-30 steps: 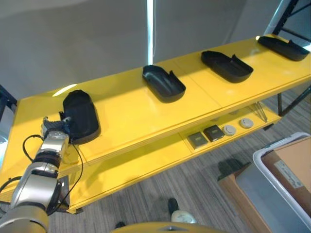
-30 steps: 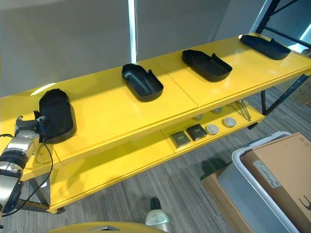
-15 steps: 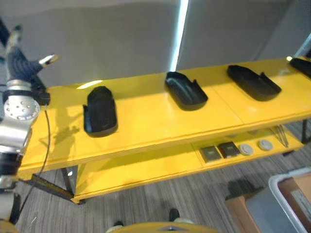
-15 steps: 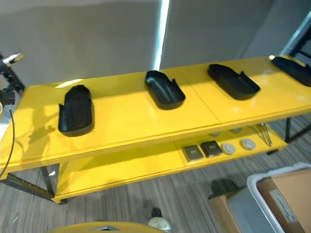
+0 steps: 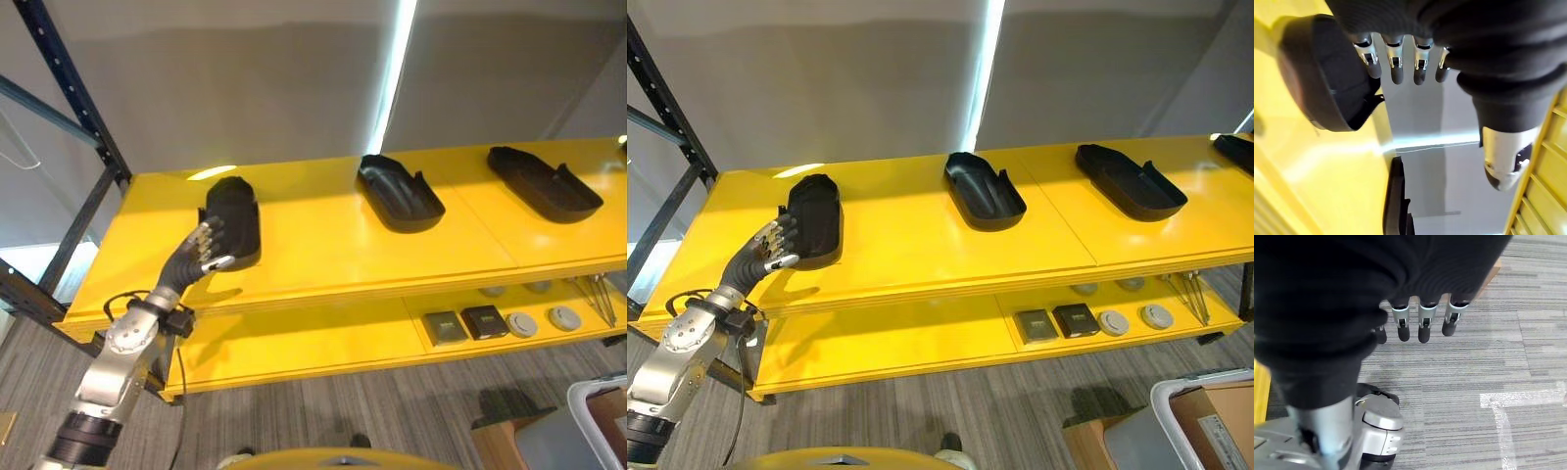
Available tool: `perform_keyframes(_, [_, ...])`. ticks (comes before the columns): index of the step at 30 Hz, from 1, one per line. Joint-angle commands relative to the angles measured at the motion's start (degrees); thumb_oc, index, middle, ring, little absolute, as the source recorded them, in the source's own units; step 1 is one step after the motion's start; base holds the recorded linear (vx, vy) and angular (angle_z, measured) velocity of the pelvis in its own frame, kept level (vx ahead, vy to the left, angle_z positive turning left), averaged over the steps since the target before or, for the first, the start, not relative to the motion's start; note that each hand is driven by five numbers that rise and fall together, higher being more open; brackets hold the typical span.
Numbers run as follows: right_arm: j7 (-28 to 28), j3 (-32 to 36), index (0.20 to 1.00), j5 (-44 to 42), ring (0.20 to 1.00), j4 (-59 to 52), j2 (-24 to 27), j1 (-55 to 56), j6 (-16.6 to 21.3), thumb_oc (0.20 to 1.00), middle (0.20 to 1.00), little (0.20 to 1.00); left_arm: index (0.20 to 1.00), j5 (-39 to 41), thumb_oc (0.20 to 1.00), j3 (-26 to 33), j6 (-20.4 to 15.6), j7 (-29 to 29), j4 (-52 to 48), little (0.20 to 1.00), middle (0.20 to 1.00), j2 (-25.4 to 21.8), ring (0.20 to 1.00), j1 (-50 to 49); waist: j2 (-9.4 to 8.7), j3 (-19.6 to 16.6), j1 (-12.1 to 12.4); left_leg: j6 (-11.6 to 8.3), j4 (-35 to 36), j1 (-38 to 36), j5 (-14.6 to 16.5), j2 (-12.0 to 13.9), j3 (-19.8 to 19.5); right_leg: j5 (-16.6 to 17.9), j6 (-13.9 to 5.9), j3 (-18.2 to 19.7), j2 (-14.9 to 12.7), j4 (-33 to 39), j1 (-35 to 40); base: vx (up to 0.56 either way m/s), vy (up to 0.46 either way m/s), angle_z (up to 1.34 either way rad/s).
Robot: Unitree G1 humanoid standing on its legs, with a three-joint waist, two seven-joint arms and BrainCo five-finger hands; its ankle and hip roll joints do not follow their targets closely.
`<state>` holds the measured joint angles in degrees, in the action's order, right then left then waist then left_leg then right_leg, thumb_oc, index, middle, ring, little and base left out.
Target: Move parts from the plastic box to the shelf.
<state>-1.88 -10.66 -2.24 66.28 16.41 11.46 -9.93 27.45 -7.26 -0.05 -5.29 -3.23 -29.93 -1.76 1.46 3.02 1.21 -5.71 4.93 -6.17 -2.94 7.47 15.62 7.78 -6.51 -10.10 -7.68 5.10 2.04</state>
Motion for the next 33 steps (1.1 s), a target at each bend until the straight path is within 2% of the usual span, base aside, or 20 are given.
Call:
perform_keyframes(1, [-1.1,-1.3,1.000,-2.3,1.000,2.3,0.1,-3.3,0.7,1.000,1.000,1.000,0.485,0.8,0.485,-0.6,-6.8,0.6,-0.9,0.485,0.485,-0.4,0.485,3.6,-0.36,3.0,-0.2,2.16,-1.8,1.1,3.5,0.9,-0.9,-5.1,-2.48,0.1,-1.7,-0.1,3.0,0.00,0.000,0.00])
perform_keyframes(2, [-1.2,-1.5,1.000,-3.0,1.000,2.6,0.0,-3.5,0.9,1.000,1.000,1.000,0.200,1.9,0.200,-1.7,-7.6,1.3,-0.9,0.200,0.200,0.0,0.200,3.5,-0.42,3.1,-0.2,2.15,-1.8,1.1,3.4,0.9,-0.8,-5.0,-2.55,0.0,-1.8,-0.1,2.9,0.00,0.000,0.00])
perform_keyframes(9, [-1.6,-1.6,1.000,-3.6,1.000,3.2,-0.3,-3.0,2.0,1.000,1.000,1.000,0.200,4.2,0.200,-3.8,-10.3,1.2,-0.9,0.200,0.200,0.9,0.200,4.3,-0.43,3.5,-1.0,2.08,-1.8,1.0,3.5,1.1,0.0,-4.8,-2.73,0.3,-1.8,-0.1,2.5,0.00,0.000,0.00])
perform_keyframes(14, [-1.4,-1.4,1.000,-3.1,1.000,3.2,-0.2,-2.6,2.7,1.000,1.000,1.000,0.200,3.5,0.200,-5.2,-12.0,4.7,0.6,0.200,0.200,1.6,0.200,4.8,-0.52,3.6,-1.7,2.02,-1.8,0.9,3.6,1.2,0.5,-4.8,-2.85,0.7,-1.8,-0.1,2.4,0.00,0.000,0.00])
perform_keyframes(15, [-1.3,-1.6,1.000,-2.9,1.000,3.1,-0.3,-2.4,2.8,1.000,1.000,1.000,0.200,2.2,0.200,-5.6,-13.0,6.5,3.0,0.200,0.200,1.9,0.200,6.0,-0.65,3.4,-2.2,2.01,-1.7,0.7,3.7,1.3,0.8,-4.8,-2.87,1.0,-1.8,-0.1,2.3,0.00,0.000,0.00])
perform_keyframes(24, [-1.0,-1.7,1.000,-1.1,1.000,2.8,0.2,-2.1,3.2,1.000,1.000,1.000,0.200,-0.1,0.200,-6.1,-14.1,12.2,13.3,0.200,0.200,4.3,0.200,10.1,-0.67,3.7,-4.1,2.05,-2.2,0.5,3.9,1.6,1.9,-4.9,-2.81,2.5,-1.6,-0.6,1.7,0.01,0.000,-0.07])
perform_keyframes(27, [-0.8,-1.8,1.000,-0.7,1.000,2.6,0.4,-2.0,3.1,1.000,1.000,1.000,0.200,2.2,0.200,-5.7,-13.8,13.4,16.4,0.200,0.200,5.3,0.200,11.1,-0.66,3.6,-4.5,2.02,-2.2,0.5,4.0,1.6,2.1,-5.0,-2.80,2.8,-1.6,-0.6,1.7,0.00,0.000,0.00])
perform_keyframes(33, [-0.4,-1.6,1.000,0.1,1.000,2.4,0.7,-1.7,3.2,1.000,1.000,1.000,0.200,1.8,0.200,-4.4,-15.4,15.3,23.0,0.200,0.200,7.2,0.200,13.6,-0.62,3.7,-5.6,2.07,-2.4,0.1,4.1,1.8,2.7,-5.3,-2.73,3.6,-1.5,-1.0,1.4,0.02,0.003,-0.04])
